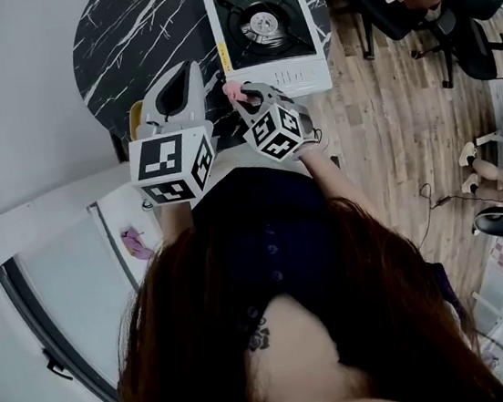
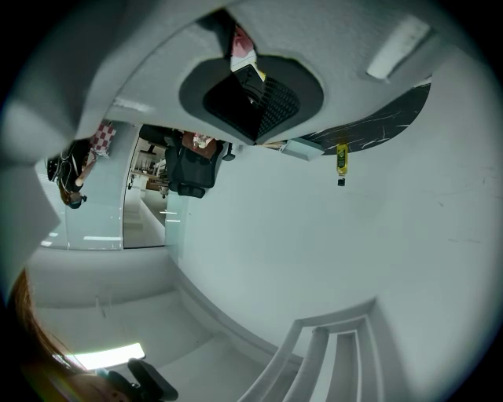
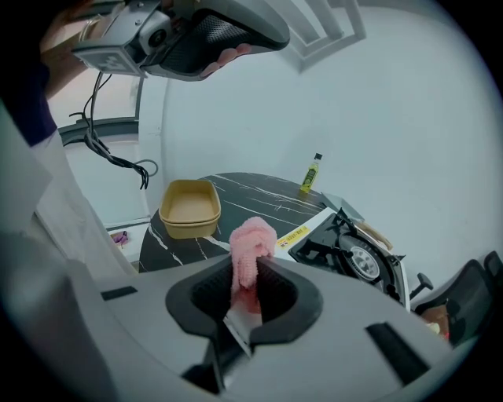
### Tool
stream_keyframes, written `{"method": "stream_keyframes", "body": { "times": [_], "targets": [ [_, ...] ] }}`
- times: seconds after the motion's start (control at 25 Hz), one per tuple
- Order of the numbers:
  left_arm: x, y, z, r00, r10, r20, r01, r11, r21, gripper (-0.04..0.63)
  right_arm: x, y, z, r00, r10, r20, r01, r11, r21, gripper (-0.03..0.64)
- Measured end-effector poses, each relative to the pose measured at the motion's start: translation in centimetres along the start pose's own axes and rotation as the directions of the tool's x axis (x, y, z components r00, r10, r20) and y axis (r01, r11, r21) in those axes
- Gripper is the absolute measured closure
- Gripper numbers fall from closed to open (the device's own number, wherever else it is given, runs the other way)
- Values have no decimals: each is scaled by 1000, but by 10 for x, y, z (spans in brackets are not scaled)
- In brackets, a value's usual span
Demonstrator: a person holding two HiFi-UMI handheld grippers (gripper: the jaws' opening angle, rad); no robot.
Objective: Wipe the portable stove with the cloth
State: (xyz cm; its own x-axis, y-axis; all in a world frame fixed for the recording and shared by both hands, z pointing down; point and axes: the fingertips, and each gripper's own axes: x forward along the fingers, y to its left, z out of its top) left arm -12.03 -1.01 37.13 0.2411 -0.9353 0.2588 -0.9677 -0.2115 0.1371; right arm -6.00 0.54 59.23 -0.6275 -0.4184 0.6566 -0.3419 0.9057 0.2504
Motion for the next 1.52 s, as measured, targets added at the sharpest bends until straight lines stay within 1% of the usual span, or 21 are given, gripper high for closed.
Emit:
{"method": "stream_keyframes", "body": {
  "times": [0.24,0.36,0.44,0.56,0.72,1.08,1.52],
  "targets": [
    [1,3,0,1000,6,2,-6,1000,-9,584,3,4,5,999,41,10,-40,998,-45,558],
    [0,6,0,1000,18,2,-18,1000,-13,584,7,5,8,999,42,5,-41,995,-94,558],
    [-1,9,0,1000,26,1,-26,1000,-14,584,10,3,10,999,36,-5,-36,993,-116,558],
    [-4,13,-1,999,42,-1,-42,999,-17,584,14,-1,12,999,27,-20,-29,993,-118,558],
    [-6,18,-1,998,61,3,-61,998,-20,584,18,-6,14,999,5,-43,-11,989,-146,558],
    [-9,21,0,998,70,7,-69,997,-20,584,28,-15,18,993,-51,-109,20,963,-269,560],
    [-8,23,0,997,75,4,-75,997,-26,584,37,-28,22,986,-61,-153,15,959,-285,560]
  ]
}}
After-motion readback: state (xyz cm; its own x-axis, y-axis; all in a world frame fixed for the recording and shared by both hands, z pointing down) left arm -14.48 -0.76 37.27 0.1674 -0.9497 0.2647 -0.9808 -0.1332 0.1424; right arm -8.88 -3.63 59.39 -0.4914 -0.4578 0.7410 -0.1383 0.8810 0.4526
